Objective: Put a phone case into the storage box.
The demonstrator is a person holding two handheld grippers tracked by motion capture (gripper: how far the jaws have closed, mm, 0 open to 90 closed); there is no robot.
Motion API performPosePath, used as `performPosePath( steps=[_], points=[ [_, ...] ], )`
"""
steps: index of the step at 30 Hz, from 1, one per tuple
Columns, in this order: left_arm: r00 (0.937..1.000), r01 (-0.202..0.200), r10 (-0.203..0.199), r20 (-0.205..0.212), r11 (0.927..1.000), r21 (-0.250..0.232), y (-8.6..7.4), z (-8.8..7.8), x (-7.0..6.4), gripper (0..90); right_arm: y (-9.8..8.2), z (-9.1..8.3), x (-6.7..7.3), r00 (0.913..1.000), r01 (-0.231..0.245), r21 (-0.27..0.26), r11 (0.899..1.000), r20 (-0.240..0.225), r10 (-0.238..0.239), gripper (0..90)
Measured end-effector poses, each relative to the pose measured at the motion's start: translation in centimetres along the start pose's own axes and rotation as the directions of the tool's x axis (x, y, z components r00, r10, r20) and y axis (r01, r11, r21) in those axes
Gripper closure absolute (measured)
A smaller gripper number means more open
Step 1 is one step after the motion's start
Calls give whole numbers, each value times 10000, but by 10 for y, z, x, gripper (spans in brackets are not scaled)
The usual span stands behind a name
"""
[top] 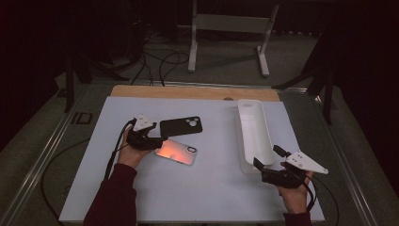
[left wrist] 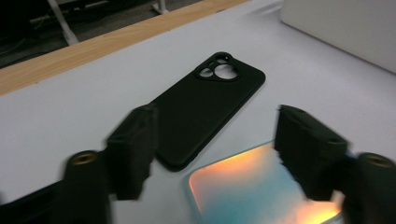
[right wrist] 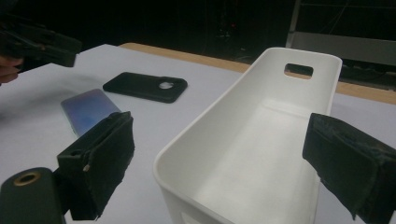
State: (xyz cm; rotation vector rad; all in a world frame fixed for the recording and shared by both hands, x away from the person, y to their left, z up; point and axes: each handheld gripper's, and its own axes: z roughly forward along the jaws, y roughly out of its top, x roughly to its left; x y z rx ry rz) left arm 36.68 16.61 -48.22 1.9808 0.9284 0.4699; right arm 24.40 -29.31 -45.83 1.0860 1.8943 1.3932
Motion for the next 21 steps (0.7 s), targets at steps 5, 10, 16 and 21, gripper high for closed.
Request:
performPosePath(
  steps=[5,10,16,21],
  points=[
    [9992,290,-291,260,9996,62,1,10,2,592,0,0,0,10000,-9,5,10000,17,9,86],
    [9996,136,-151,230,9979,635,1,27,-2,816,0,0,0,10000,2,30,10000,41,-2,87],
    [9995,-158,111,308,9872,1588,0,47,-5,900,0,-1,0,10000,-18,36,10000,29,17,87],
    [9986,-419,337,413,9748,2190,-2,59,-5,900,-1,0,0,10000,-6,86,10000,40,6,88]
  ],
)
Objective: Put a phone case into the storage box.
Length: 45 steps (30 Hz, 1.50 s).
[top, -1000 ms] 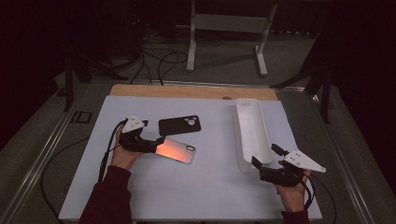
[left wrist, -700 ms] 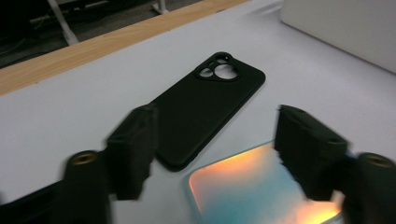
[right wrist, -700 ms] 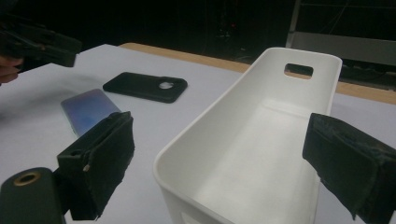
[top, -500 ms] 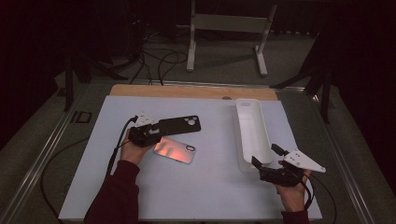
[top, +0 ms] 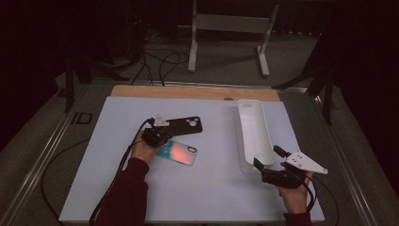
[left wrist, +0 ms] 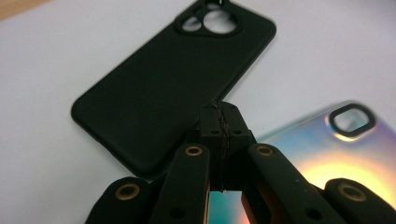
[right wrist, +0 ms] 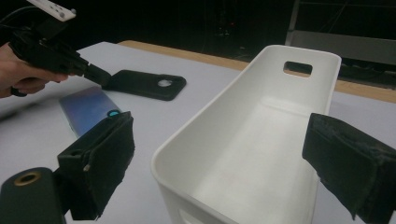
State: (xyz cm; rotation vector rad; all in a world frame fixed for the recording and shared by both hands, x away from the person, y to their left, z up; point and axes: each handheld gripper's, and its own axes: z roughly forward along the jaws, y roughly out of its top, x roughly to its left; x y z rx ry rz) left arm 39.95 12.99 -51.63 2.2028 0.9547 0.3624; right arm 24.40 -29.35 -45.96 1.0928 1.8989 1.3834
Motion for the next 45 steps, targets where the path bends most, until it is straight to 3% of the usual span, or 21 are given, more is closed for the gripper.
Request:
performPosePath(
  steps=[5,10,14,19,24,31,38,39,42,45],
  points=[
    [9999,-15,12,145,9998,212,-1,7,0,900,0,0,0,10000,0,4,10000,-9,0,88],
    [10000,-75,76,-6,9993,374,-2,10,-1,900,0,0,1,10000,26,2,10000,-30,-26,87],
    [9986,-499,513,-133,9943,938,-5,7,0,900,0,-1,0,10000,12,-28,10000,-20,-12,88],
    [9971,-671,711,-274,9896,1270,-11,-3,0,900,0,-1,0,10000,13,-51,10000,5,-13,88],
    [9990,-333,362,-244,9931,1121,-26,-16,-1,900,0,-1,1,10000,85,-25,10000,-4,-85,88],
    [10000,93,-92,-10,9978,656,-50,-35,-16,899,0,0,2,10000,76,-18,10000,-13,-76,88],
    [9997,-70,56,249,9984,566,-60,-43,-37,898,1,0,2,9999,138,-67,9999,-22,-138,88],
    [9995,-258,247,210,9981,557,-61,-45,-43,898,2,0,2,9999,143,-74,9999,-19,-143,88],
    [9995,-155,142,270,9988,462,-63,-45,-44,897,2,-1,2,9999,135,-107,9999,-21,-135,88],
    [9977,137,-144,658,9999,97,-68,-45,-37,892,2,0,2,9999,162,-97,9998,0,-162,88]
  ],
)
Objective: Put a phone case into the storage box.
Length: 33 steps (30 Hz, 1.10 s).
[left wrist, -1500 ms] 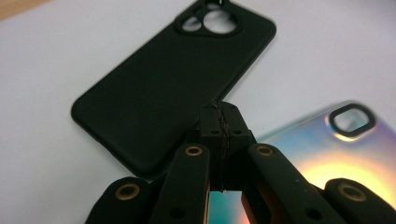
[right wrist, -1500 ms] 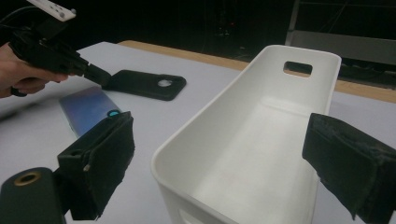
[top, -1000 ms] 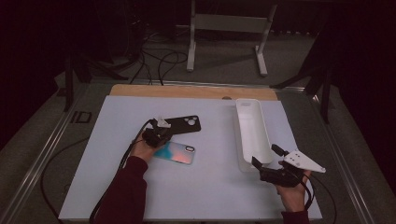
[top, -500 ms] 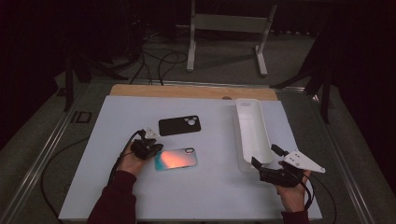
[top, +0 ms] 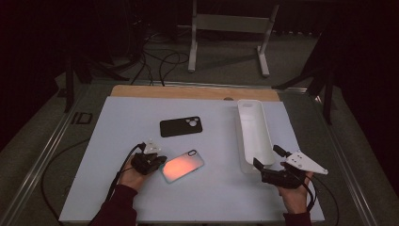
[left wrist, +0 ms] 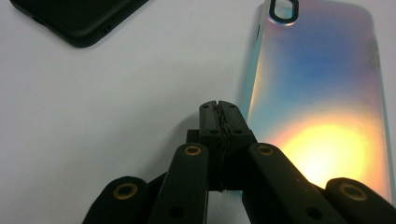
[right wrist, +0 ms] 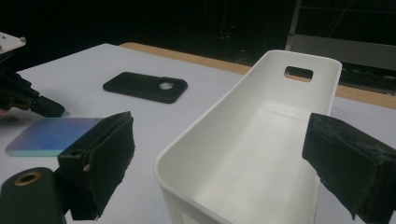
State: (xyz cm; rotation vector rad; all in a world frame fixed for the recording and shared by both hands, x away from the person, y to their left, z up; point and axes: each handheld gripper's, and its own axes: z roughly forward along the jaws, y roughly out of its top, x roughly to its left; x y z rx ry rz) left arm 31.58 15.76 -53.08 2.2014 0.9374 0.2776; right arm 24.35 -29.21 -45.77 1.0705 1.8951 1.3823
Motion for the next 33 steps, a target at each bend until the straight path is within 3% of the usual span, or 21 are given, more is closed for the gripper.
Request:
performPosePath(
  steps=[2,5,10,14,17,18,20,23,25,29,31,33],
  points=[
    [9997,185,-182,159,9996,-195,-2,0,2,884,0,1,0,10000,-20,-12,10000,9,20,88],
    [9999,113,-117,-120,9992,-381,-2,-1,1,820,0,2,1,10000,35,-24,10000,5,-35,87],
    [9973,64,-158,-711,9914,-1306,3,-19,-1,662,0,2,1,10000,65,-6,10000,11,-65,87],
    [9948,217,-421,-926,9771,-2116,4,-42,1,545,-1,2,0,10000,85,-17,10000,-23,-85,87],
    [9948,333,-596,-831,9573,-2871,-1,-63,4,480,1,4,-1,9999,97,-76,9999,-86,-98,87],
    [9948,333,-596,-831,9573,-2871,-1,-63,4,454,1,4,-1,9999,97,-76,9999,-86,-98,87],
    [9940,356,-688,-849,9386,-3432,-7,-79,4,417,2,6,-1,9998,152,-82,9999,-91,-152,87],
    [9867,252,-845,-1385,9231,-3837,-16,-95,5,261,3,9,0,9994,288,-98,9995,-179,-290,87],
    [9790,314,-1088,-1721,9159,-4001,-25,-105,8,177,4,9,0,9989,413,-154,9990,-224,-416,87],
    [9753,611,-1450,-1664,9019,-4277,-40,-119,16,59,5,10,-2,9983,506,-190,9985,-270,-511,87],
    [9738,677,-1528,-1683,9017,-4270,-44,-124,18,4,6,11,-3,9984,435,-335,9985,-338,-446,87],
    [9714,780,-1664,-1691,8971,-4348,-47,-127,19,0,7,12,-3,9981,447,-376,9983,-409,-463,87]
  ],
)
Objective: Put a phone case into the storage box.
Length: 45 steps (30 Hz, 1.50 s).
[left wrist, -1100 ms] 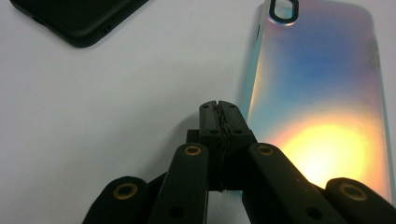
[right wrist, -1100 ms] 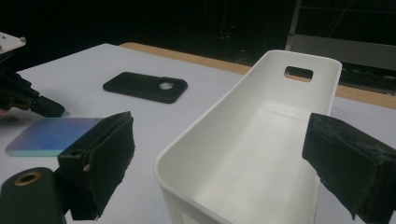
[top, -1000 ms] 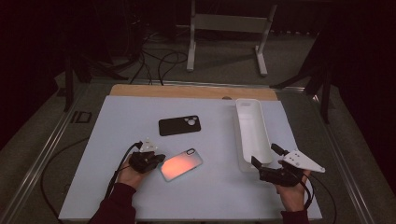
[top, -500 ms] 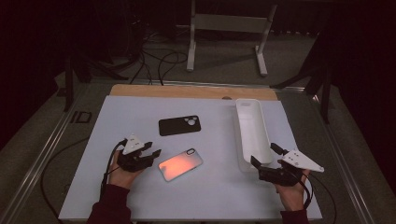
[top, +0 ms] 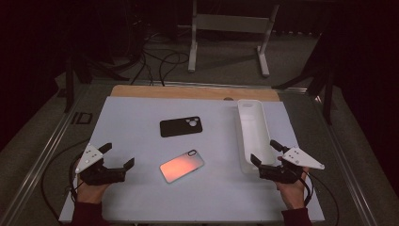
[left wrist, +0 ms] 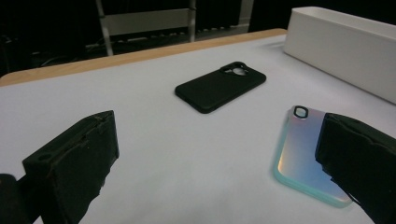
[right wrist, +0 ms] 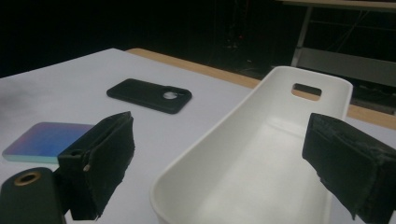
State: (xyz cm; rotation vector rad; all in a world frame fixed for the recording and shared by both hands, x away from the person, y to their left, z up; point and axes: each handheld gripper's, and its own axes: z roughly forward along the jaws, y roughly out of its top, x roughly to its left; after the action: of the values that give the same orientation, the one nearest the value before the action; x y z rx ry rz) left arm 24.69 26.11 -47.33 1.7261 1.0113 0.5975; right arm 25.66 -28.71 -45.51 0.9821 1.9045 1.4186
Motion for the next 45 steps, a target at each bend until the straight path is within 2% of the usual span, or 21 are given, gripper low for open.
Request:
performPosePath(
  steps=[5,8,10,11,12,13,17,20,21,23,25,26,28,31,33,35,41,44,45],
  points=[
    [9995,-102,103,288,9999,-14,-1,2,-1,0,0,4,3,9999,30,-148,9999,-170,-32,88],
    [9991,-253,244,350,9994,245,-2,9,-3,0,0,6,6,9999,44,-272,9996,-159,-49,87],
    [9991,-303,291,293,9987,405,-2,11,-5,0,0,5,6,9999,57,-273,9996,-120,-60,88],
    [9993,-356,346,168,9973,647,-1,13,-6,0,0,4,7,9999,76,-277,9996,-91,-79,87],
    [9993,-356,346,168,9973,647,-1,13,-6,0,-1,4,7,9999,47,-270,9996,-96,-50,88],
    [9987,-500,494,95,9956,787,1,15,-8,0,-2,4,6,10000,11,-271,9996,-82,-13,88],
    [9976,-678,663,189,9929,977,6,19,-14,0,-3,5,5,10000,-32,-191,9998,-80,30,87],
    [9956,-842,784,509,9885,1254,11,26,-19,0,-3,4,6,10000,-31,-167,9999,-65,30,87],
    [9951,-905,827,543,9827,1619,14,31,-21,0,-3,4,6,10000,-36,-159,9999,-65,35,87],
    [9920,-1108,962,814,9733,2011,15,39,-26,0,-4,5,6,9999,-50,-123,9999,-94,48,88],
    [9898,-1236,1035,976,9652,2306,16,47,-30,0,-4,6,5,10000,-58,-25,10000,-79,58,87],
    [9879,-1355,1115,1077,9584,2513,16,52,-33,0,-4,6,5,9999,-66,-19,10000,-87,65,87],
    [9845,-1578,1306,1167,9506,2673,17,60,-38,0,-4,6,6,9999,-72,-20,10000,-101,72,88],
    [9817,-1722,1417,1271,9457,2756,18,70,-44,0,-3,5,5,9999,-62,-41,10000,-90,62,87],
    [9813,-1686,1351,1368,9469,2737,18,77,-48,0,-3,4,4,9999,-99,-38,9999,-47,99,88],
    [9807,-1709,1356,1410,9445,2806,17,82,-51,0,-3,4,4,9999,-123,-44,9999,-46,123,87],
    [9688,-2071,1444,2016,9184,3372,13,111,-67,0,-3,4,3,9999,-98,-39,9999,-18,98,88],
    [9604,-2364,1595,2285,9006,3647,11,121,-74,0,-4,5,3,10000,-78,0,10000,0,78,87],
    [9592,-2400,1602,2329,8970,3712,9,124,-76,0,-5,5,3,10000,-69,6,10000,-19,69,87]
  ],
)
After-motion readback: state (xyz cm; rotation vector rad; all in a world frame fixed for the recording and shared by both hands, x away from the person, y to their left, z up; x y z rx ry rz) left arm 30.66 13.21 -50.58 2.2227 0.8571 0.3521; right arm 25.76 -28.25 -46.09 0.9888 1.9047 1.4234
